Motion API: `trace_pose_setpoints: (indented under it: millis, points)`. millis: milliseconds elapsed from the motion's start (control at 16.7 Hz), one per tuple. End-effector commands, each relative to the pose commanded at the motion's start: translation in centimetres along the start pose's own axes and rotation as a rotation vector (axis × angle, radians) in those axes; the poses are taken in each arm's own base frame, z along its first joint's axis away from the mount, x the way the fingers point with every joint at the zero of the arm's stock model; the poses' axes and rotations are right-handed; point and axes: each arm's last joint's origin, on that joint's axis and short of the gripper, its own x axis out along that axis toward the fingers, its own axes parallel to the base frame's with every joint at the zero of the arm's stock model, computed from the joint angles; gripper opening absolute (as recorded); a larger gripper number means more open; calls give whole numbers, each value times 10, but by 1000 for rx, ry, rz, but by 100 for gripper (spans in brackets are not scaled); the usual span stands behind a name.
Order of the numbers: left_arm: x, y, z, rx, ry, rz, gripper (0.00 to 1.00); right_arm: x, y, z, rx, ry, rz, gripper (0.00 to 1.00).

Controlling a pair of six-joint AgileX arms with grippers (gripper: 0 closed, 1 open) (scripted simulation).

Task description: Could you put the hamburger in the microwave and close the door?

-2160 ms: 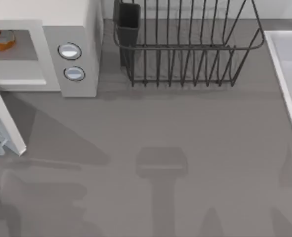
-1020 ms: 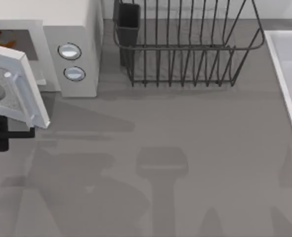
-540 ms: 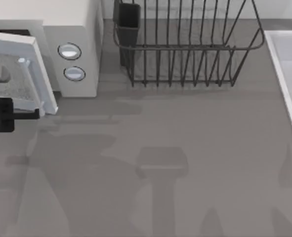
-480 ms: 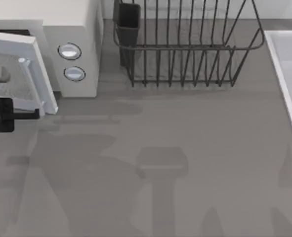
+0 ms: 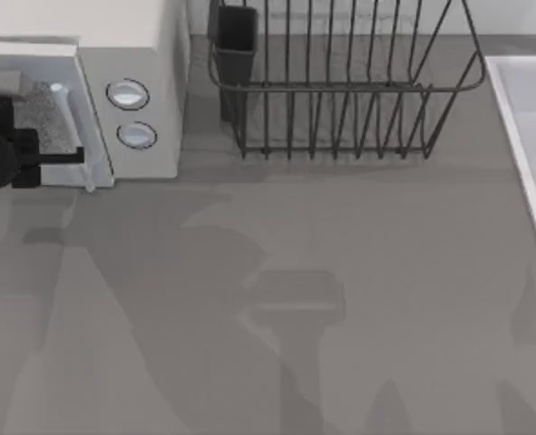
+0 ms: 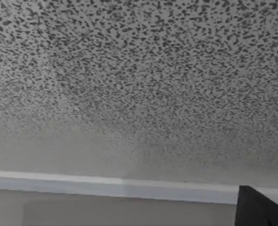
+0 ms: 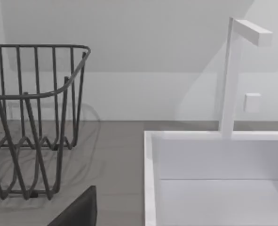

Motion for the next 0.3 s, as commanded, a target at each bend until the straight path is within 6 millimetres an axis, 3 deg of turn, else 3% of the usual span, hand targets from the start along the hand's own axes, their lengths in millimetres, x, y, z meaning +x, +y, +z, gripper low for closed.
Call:
trace_pose_setpoints:
  millis: [180,300]
  points:
    - [22,0,14,1,0,0,0,0,0,0,0,0,0,100]
    - [26,0,16,1,4,0,0,0,0,0,0,0,0,100]
